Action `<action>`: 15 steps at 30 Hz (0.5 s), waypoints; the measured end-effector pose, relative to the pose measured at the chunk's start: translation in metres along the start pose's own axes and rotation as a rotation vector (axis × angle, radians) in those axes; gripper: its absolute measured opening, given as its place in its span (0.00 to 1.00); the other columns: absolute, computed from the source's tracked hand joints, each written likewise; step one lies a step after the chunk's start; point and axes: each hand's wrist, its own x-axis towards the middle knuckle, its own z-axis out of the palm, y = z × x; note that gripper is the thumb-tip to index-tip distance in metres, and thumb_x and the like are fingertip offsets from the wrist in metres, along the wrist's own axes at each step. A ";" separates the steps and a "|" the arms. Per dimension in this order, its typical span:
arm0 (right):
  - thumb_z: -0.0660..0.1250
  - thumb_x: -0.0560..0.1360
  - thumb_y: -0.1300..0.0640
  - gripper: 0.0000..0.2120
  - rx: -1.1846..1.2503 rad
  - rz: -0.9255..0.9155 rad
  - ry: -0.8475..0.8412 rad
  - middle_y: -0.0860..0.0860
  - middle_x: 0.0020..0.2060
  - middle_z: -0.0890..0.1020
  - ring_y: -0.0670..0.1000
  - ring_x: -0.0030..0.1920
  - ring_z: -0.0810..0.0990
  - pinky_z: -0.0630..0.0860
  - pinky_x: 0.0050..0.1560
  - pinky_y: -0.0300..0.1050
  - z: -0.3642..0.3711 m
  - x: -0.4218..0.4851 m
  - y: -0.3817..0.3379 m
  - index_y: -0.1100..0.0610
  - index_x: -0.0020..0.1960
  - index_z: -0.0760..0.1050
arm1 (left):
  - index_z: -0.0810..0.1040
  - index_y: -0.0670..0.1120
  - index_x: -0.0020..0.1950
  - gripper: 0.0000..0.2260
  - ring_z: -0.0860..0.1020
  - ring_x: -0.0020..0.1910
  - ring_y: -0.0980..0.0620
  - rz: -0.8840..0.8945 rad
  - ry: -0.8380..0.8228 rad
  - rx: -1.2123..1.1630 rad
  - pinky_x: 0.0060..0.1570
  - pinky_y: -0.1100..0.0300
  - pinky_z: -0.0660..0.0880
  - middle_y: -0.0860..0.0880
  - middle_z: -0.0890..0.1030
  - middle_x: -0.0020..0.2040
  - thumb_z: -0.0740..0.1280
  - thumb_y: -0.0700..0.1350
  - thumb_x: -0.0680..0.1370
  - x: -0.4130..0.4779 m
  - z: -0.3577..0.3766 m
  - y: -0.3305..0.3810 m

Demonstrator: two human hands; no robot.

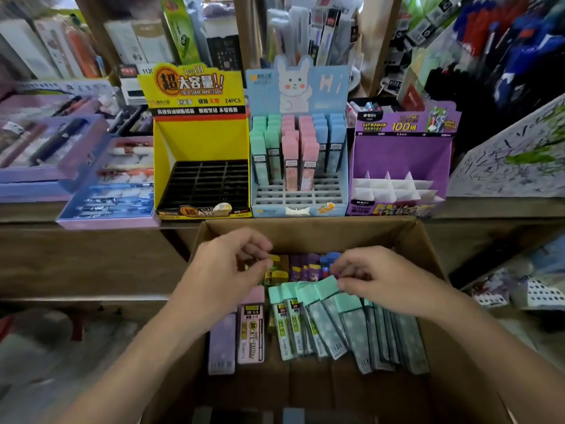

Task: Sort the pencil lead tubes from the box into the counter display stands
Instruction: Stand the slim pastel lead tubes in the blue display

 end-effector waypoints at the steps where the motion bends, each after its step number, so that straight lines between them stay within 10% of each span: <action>1: 0.72 0.79 0.52 0.08 -0.021 -0.009 -0.026 0.44 0.46 0.85 0.37 0.48 0.82 0.80 0.49 0.36 0.005 -0.003 -0.004 0.48 0.58 0.81 | 0.81 0.58 0.51 0.10 0.81 0.47 0.62 -0.029 -0.082 0.004 0.45 0.66 0.79 0.63 0.83 0.45 0.76 0.43 0.76 -0.008 0.001 -0.003; 15: 0.69 0.81 0.49 0.15 -0.162 0.097 -0.630 0.40 0.58 0.81 0.39 0.53 0.79 0.77 0.53 0.39 0.071 -0.045 -0.036 0.45 0.67 0.78 | 0.74 0.65 0.63 0.19 0.74 0.54 0.64 -0.286 -0.907 0.313 0.49 0.72 0.70 0.64 0.74 0.55 0.74 0.58 0.74 -0.078 0.017 -0.027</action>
